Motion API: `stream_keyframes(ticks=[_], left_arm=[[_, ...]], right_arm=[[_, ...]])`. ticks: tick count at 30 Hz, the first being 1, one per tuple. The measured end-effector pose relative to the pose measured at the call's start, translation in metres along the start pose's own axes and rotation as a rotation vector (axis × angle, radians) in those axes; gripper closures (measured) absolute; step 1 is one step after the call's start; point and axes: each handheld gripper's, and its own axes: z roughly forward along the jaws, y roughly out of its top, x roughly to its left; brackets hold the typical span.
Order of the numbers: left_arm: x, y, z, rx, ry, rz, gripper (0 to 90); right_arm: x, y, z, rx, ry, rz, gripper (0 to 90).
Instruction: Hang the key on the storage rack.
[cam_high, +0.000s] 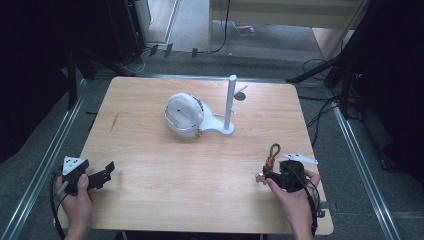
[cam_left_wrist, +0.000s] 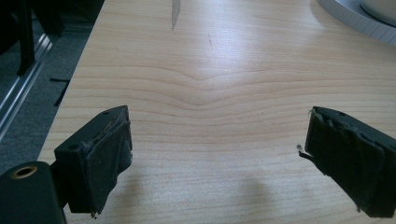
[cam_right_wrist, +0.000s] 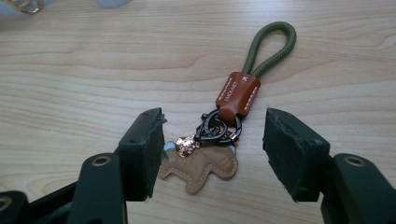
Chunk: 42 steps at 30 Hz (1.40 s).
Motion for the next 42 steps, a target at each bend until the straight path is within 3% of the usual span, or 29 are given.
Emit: stream_keyframes(ticks=[9, 18, 28, 37, 42], left_arm=[[0.0, 0.0, 0.0, 0.001, -0.002, -0.001, 7.8], [0.0, 0.0, 0.0, 0.0, -0.002, 0.001, 7.8], [0.0, 0.0, 0.0, -0.001, 0.0, 0.0, 7.8], [0.0, 0.0, 0.0, 0.002, -0.003, 0.0, 7.8], [0.001, 0.0, 0.0, 0.0, -0.002, -0.002, 7.8]], right_arm=[[-0.004, 0.015, 0.02, 0.089, -0.03, 0.061, 49.5], [-0.011, 0.024, 0.036, 0.115, -0.088, 0.103, 53.6], [-0.015, 0.031, 0.05, 0.142, -0.087, 0.164, 55.2], [-0.012, 0.03, 0.055, 0.148, -0.096, 0.133, 58.2], [-0.006, 0.028, 0.056, 0.14, -0.138, 0.111, 65.1]])
